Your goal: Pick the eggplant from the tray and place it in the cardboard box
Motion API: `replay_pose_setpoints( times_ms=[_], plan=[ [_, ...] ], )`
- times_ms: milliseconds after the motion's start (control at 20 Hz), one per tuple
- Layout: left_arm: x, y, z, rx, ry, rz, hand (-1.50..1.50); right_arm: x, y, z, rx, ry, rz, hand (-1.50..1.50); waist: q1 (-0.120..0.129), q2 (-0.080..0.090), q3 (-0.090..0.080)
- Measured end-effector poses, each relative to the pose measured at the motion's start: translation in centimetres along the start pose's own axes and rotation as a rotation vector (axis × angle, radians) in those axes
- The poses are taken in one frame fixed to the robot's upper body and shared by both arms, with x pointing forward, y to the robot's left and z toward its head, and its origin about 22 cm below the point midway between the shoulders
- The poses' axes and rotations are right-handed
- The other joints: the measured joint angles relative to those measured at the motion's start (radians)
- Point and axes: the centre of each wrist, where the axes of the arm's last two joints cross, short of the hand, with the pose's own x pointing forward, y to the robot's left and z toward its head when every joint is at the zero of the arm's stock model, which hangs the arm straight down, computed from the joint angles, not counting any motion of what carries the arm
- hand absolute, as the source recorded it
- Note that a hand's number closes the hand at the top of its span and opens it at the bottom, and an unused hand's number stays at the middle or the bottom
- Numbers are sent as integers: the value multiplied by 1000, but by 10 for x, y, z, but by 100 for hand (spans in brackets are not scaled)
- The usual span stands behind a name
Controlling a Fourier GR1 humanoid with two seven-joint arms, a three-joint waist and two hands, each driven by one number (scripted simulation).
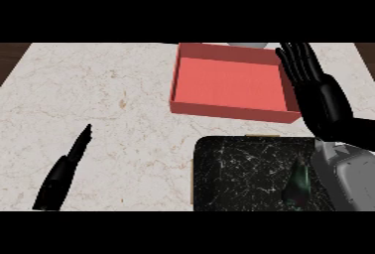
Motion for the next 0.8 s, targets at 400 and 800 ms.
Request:
replay_pose_setpoints(
  times_ms=[400, 800],
  plan=[
    [9, 18, -11, 144, 9, 17, 0, -45, -75, 40, -457, 352, 212, 150, -71, -3, 27],
    [21, 16, -19, 178, 54, 48, 0, -70, -79, 102, -974, 575, 315, -150, -82, -22, 39]
  ],
)
